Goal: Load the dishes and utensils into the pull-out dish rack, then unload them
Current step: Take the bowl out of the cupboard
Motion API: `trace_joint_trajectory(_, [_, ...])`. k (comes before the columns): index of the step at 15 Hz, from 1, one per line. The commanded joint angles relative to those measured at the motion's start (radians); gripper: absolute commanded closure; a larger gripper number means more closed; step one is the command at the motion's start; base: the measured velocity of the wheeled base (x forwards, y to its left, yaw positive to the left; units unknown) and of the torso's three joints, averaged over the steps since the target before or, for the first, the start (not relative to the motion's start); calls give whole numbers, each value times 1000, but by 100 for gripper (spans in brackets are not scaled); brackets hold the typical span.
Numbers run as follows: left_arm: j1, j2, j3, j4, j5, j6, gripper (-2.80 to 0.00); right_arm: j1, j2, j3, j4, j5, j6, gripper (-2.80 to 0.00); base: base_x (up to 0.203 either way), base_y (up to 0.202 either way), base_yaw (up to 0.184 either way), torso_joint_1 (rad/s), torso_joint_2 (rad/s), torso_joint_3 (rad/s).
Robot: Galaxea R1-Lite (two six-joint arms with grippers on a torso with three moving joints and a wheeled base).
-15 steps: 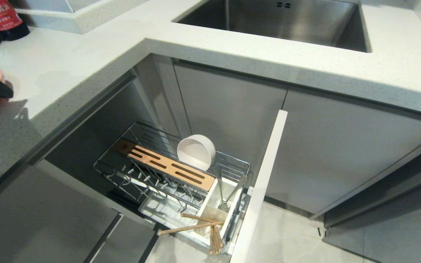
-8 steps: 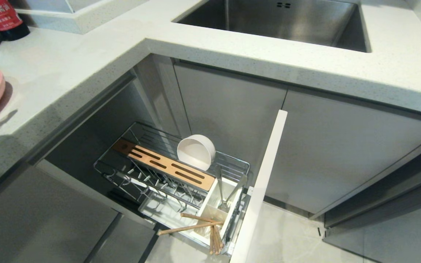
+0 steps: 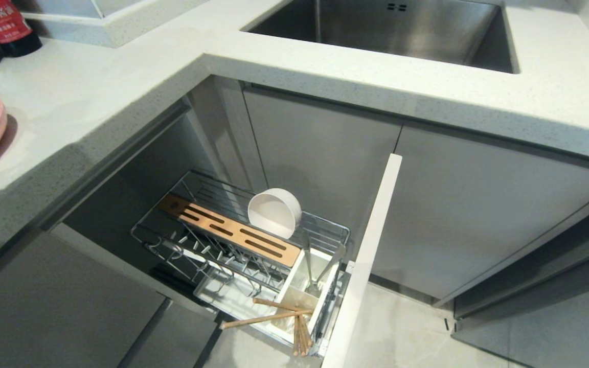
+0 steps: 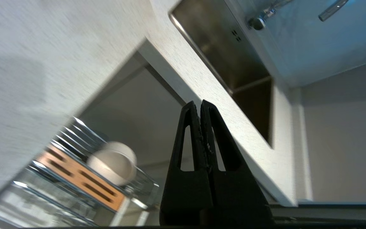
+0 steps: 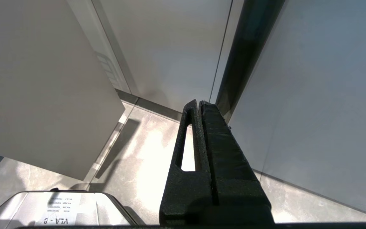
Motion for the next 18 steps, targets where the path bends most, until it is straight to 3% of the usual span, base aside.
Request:
trace_joint_trajectory(1, [-68,62,-2,3,4,-60,0,0,0,0,-1,0,-1,0,0,0,0,0,0,0])
trace_joint_trajectory(3, [-114,139,27,1,21,-83,0,0,0,0,1,0,0,0,0,0,0,0,0,0])
trace_joint_trajectory(5, [-132,227,47,-1,68,-97,0,0,0,0,1,0,-1,0,0,0,0,0,0,0])
trace_joint_trajectory(9, [-235,349,94,-6,174,-126,0,0,0,0,1,0,-1,0,0,0,0,0,0,0])
trace_joint_trajectory(11, [-257,387,113,-19,183,-128,0,0,0,0,-1,0,-1,0,0,0,0,0,0,0])
trace_joint_trajectory(12, [-269,403,126,-32,185,-129,-48,0,0,0,0,0,-1,0,0,0,0,0,0,0])
trace_joint_trajectory(13, [-274,422,137,-44,185,-133,-280,0,0,0,-1,0,-1,0,0,0,0,0,0,0])
trace_joint_trajectory(18, [-293,514,162,-85,195,-160,-280,0,0,0,1,0,0,0,0,0,0,0,0,0])
